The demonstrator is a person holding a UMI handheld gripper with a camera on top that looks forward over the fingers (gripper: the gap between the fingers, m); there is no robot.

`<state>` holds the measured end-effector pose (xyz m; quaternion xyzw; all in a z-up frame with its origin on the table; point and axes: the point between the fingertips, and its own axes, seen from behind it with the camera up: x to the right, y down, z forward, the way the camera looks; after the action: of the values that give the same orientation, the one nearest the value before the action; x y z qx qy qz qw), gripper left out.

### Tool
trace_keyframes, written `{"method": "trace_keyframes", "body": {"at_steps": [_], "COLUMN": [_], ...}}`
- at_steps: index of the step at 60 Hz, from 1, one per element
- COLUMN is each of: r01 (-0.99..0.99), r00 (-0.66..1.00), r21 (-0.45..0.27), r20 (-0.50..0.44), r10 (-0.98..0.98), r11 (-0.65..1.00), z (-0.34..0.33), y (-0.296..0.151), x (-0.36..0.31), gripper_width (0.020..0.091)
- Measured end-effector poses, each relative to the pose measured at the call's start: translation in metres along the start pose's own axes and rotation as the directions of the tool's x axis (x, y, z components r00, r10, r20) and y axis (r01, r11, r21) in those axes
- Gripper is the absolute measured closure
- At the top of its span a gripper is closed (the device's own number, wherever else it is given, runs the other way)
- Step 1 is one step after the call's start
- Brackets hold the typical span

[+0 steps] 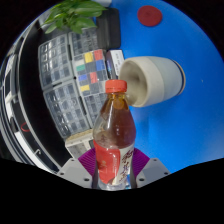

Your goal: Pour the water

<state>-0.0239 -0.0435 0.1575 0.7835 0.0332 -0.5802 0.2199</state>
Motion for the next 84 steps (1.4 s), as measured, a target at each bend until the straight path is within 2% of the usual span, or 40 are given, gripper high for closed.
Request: {"method": "trace_keyframes", "body": {"at_steps": [9,20,25,29,37,45,51,56,70,78,80,81,84], "r01": [0.224,0.537,0.724,0.842,0.928,0.976,0.989,0.989,0.985,0.984,0.983,0.984,0.986], "r00": [0.974,0.841,0.686,0.529,0.333,0.142,0.011,-0.072,-0.156,-0.178,-0.165,-0.157,-0.144], "r21": [-0.013,0.066,0.103,0.163,0.237,0.208,0.132,0.064,-0.046,-0.105,-0.045,-0.04,-0.023], "r20": [-0.021,0.043,0.001,-0.067,-0.188,-0.373,-0.494,-0.556,-0.631,-0.635,-0.637,-0.633,-0.629], "r10": [-0.224,-0.54,-0.728,-0.846,-0.924,-0.917,-0.87,-0.828,-0.76,-0.752,-0.753,-0.758,-0.764], "r11": [0.975,0.841,0.682,0.513,0.286,0.066,-0.062,-0.13,-0.164,-0.144,-0.177,-0.171,-0.167], "z": [-0.006,-0.021,-0.028,-0.035,-0.049,-0.071,-0.083,-0.089,-0.092,-0.092,-0.093,-0.093,-0.099], "y": [-0.002,-0.024,-0.042,-0.064,-0.115,-0.179,-0.227,-0.261,-0.322,-0.342,-0.341,-0.341,-0.339], "x": [-0.007,-0.07,-0.094,-0.117,-0.14,-0.138,-0.127,-0.109,-0.053,-0.007,-0.015,-0.012,-0.01], "gripper_width": [0.0661,0.0658,0.0657,0.0655,0.0657,0.0658,0.0659,0.0658,0.066,0.0647,0.0645,0.0626,0.0642]}}
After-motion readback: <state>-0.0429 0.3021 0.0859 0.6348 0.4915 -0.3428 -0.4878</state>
